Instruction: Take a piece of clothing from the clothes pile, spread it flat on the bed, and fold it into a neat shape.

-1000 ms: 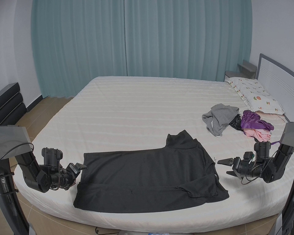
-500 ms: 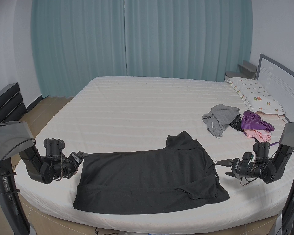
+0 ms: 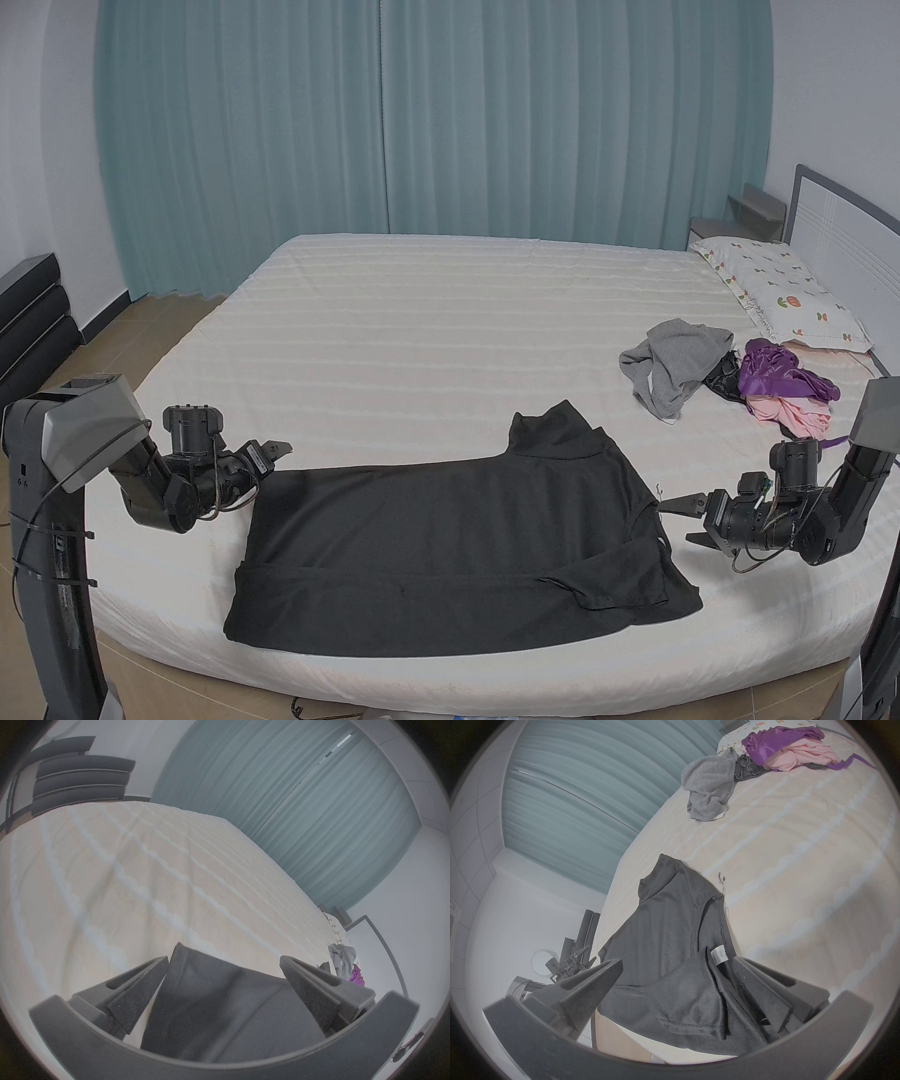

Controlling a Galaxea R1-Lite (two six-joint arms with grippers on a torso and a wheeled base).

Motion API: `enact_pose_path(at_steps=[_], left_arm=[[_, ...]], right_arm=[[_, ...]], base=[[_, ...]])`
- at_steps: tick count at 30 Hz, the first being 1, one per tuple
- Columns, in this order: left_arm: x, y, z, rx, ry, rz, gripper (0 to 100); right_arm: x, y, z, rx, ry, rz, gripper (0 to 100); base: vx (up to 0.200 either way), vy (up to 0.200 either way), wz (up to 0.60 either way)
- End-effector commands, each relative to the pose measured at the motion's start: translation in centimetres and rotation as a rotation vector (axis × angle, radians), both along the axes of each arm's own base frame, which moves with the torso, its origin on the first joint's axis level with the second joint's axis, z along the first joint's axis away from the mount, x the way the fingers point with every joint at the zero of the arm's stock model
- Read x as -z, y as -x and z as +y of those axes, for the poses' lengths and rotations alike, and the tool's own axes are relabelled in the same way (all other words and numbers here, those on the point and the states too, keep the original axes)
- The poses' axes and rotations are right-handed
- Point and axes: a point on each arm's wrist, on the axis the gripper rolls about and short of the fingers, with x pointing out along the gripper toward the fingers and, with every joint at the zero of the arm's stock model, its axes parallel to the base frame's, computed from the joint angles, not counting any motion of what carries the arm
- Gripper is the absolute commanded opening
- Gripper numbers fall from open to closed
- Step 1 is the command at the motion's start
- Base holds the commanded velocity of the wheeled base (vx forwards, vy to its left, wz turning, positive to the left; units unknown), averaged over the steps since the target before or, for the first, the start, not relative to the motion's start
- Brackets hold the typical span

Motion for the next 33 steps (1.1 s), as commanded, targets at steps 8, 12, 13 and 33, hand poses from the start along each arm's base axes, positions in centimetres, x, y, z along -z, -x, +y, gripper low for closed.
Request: enact_pose_path(at_steps=[8, 12, 13, 33], left_arm=[[2.9, -1.6, 0.7, 0.003, -0.021, 0.019, 100], [2.9, -1.7, 0.8, 0.001, -0.02, 0.014, 0], [2.9, -1.7, 0.8, 0.001, -0.02, 0.011, 0], [0.5, -1.2, 1.2, -0.107, 0.103, -0.022, 0]], right_arm=[[0.4, 0.0, 0.3, -0.008, 0.0, 0.013, 100], [0.4, 0.0, 0.4, -0.012, 0.001, 0.012, 100], [0.4, 0.0, 0.5, -0.014, 0.002, 0.012, 100], [-0.3, -9.9, 4.4, -0.019, 0.088, -0.148, 100]], base=[[0.0, 0.0, 0.0], [0.0, 0.0, 0.0], [0.0, 0.0, 0.0], [0.0, 0.0, 0.0]])
